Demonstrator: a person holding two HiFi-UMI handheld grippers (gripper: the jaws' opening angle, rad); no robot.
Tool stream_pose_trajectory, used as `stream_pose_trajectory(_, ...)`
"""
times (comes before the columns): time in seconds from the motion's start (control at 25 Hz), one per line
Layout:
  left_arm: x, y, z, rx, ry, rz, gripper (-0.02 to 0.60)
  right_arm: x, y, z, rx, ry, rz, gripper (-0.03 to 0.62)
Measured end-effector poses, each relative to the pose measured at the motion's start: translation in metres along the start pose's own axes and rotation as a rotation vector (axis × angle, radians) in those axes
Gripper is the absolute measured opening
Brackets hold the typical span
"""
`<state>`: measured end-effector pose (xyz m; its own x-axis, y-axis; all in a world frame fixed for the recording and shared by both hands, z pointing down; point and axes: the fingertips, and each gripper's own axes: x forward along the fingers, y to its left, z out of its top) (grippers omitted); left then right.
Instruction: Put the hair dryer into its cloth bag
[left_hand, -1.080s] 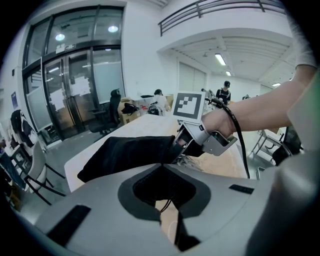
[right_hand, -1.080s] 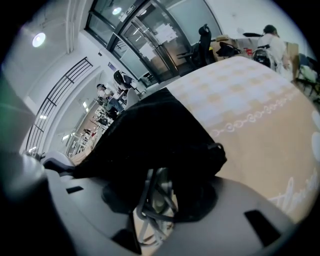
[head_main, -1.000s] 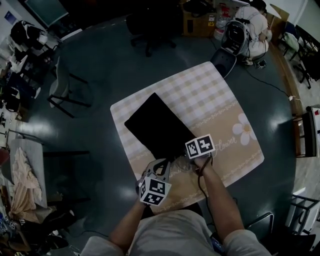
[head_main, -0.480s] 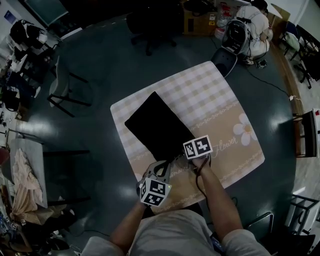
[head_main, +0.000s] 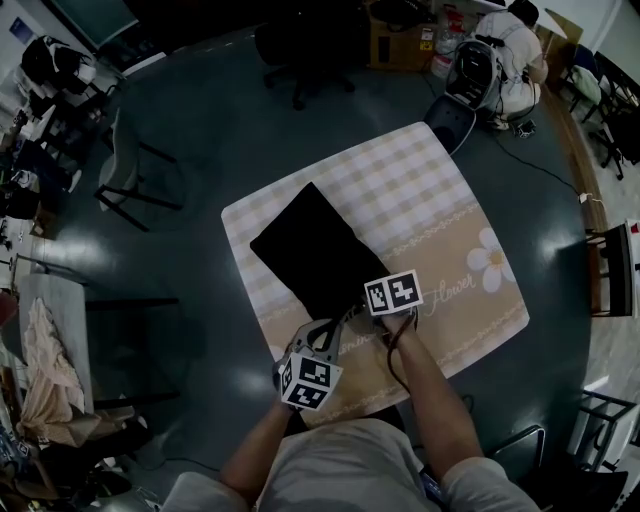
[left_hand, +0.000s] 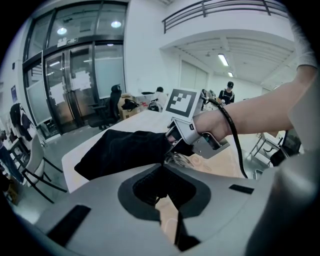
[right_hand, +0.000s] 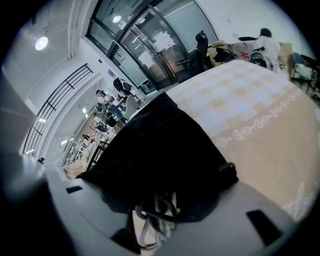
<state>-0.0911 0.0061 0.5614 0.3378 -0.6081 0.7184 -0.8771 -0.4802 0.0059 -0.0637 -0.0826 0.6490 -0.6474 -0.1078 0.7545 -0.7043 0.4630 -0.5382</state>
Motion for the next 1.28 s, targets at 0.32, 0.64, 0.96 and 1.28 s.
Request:
stream_pose_trajectory(0.32,0.004,0.009,-0.012,-0.018,0.017,0.022,0.015,-0.004,0.009,-0.003,-0.059,-0.036,0.013,0.242)
stream_pose_trajectory(0.64,0.007,0.010,-0.019,-0.022,0.031,0.027,0.015,-0.029,0.017,-0.020,-0.135,-0.122,0.032,0.264)
stream_pose_trajectory(0.96,0.010,0.009,-0.021,-0.017,0.033,0.020,0.015,-0.056,0.021,-0.030,-0.259,-0.201,0.023,0.264)
stream_pose_trajectory(1.28,0.010,0.008,-0.020,-0.011,0.032,0.022,0.015,-0.080,0.029,-0.071,-0.452,-0.142,-0.067,0.295)
